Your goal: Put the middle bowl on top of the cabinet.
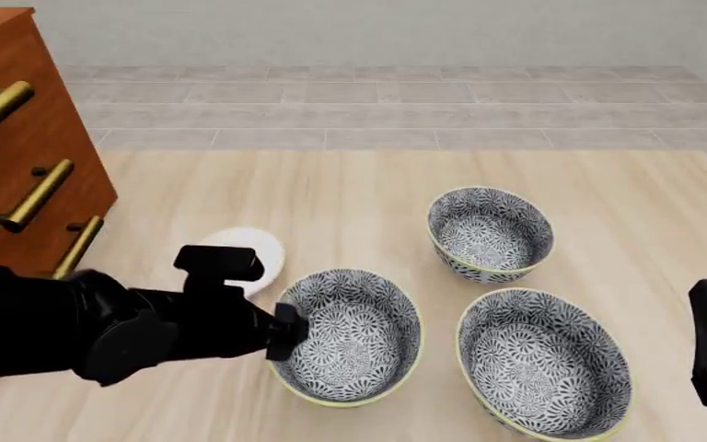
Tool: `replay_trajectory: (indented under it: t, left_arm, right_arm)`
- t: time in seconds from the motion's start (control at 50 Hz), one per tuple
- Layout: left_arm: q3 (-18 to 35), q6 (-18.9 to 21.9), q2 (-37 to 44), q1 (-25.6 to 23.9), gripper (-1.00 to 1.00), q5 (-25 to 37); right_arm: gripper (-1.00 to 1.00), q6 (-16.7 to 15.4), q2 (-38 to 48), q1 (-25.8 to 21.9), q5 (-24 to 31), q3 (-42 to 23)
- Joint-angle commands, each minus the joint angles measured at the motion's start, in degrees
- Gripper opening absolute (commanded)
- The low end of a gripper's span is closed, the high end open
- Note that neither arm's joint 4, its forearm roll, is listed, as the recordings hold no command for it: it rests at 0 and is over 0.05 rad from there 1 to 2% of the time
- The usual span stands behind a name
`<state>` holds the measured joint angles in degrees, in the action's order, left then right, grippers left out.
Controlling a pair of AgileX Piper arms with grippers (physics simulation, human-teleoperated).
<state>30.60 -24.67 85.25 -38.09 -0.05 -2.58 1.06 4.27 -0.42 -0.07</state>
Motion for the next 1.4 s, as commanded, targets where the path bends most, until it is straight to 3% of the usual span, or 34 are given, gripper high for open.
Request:
replay_trajectory:
  t: [0.02,0.42,0.44,0.88,1.4]
  left_arm:
    - [-0.8,-0.4,2.2,-0.1,1.0,-2.1]
    - [-0.8,-0.4,4.0,-0.7,1.0,-3.4]
    - [-0.7,0.0,3.3,-0.4,-1.0,-3.0]
    - [-0.4,1.2,-2.4,0.3,-1.0,0.4]
    - [0.6,-0.6,-16.6,2.0,-1.0,8.8]
  right_arm:
    - [1.0,0.0,-0.4,0.0,0.5,0.0]
    - [1.0,0.1,0.7,0.1,-0.4,0.0]
    - [1.0,0.0,0.7,0.1,-0.4,0.0]
    - [1.0,-0.2,1.6,0.2,-1.1,0.1]
    - [1.0,-0.3,1.1,0.2,-0.9,0.1]
